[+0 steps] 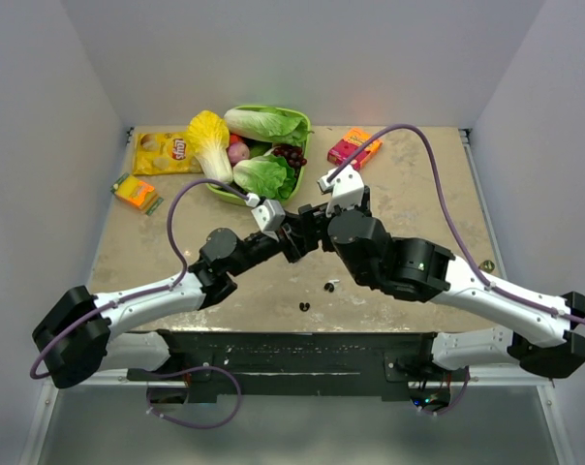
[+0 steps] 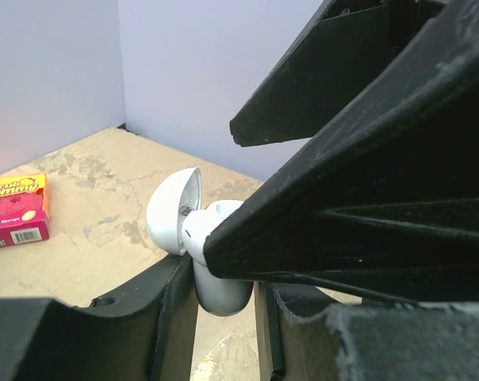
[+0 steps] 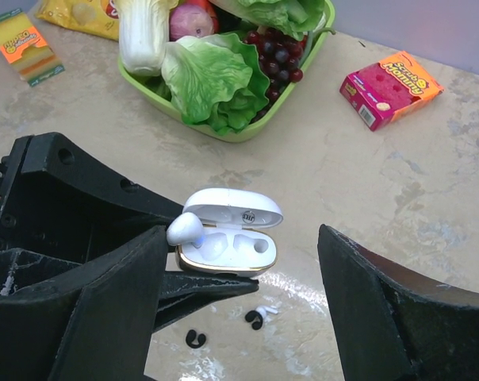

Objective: Insert the wireless bluetooth earbuds into the charging case
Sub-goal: Place the earbud in the charging case.

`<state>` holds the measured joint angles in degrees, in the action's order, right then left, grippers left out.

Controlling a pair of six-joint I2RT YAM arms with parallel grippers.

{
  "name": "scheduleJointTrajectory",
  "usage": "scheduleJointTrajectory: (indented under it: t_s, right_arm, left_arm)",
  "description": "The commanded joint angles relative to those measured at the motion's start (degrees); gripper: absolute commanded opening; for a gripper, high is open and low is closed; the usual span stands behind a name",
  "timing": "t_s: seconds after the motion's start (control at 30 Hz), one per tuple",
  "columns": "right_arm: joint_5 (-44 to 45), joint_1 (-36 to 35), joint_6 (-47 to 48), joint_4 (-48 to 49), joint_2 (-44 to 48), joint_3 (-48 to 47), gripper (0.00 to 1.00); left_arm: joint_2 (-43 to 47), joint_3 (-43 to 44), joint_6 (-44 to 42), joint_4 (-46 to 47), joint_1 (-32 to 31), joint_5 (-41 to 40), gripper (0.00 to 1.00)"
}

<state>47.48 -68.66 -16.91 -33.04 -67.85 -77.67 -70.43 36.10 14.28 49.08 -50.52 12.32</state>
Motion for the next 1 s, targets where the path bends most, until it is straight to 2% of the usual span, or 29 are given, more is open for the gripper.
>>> scheduleJointTrajectory:
  t_s: [0.0,0.6,0.77,0.97]
  right_arm:
    - [2.8,0.1,-1.0,-1.5,2.6,-0.4,0.77]
    - [4.1,0.1,-1.2,-1.9,4.0,0.8,0.77]
    - [1.5,0.2,0.4,3.5,6.9,1.6,0.79]
    - [0.4,0.1,0.7,3.8,2.8,-2.8,0.8]
  left_arm:
    - [2.4,-0.1,-1.3,4.2,0.2,-1.4,0.0]
    - [3.5,-0.1,-1.6,3.8,0.2,-1.6,0.0]
    - [3.2,-0.1,-1.8,3.5,0.2,-1.7,0.0]
    - [2.5,-0.5,-1.8,4.3,0.2,-2.6,0.0]
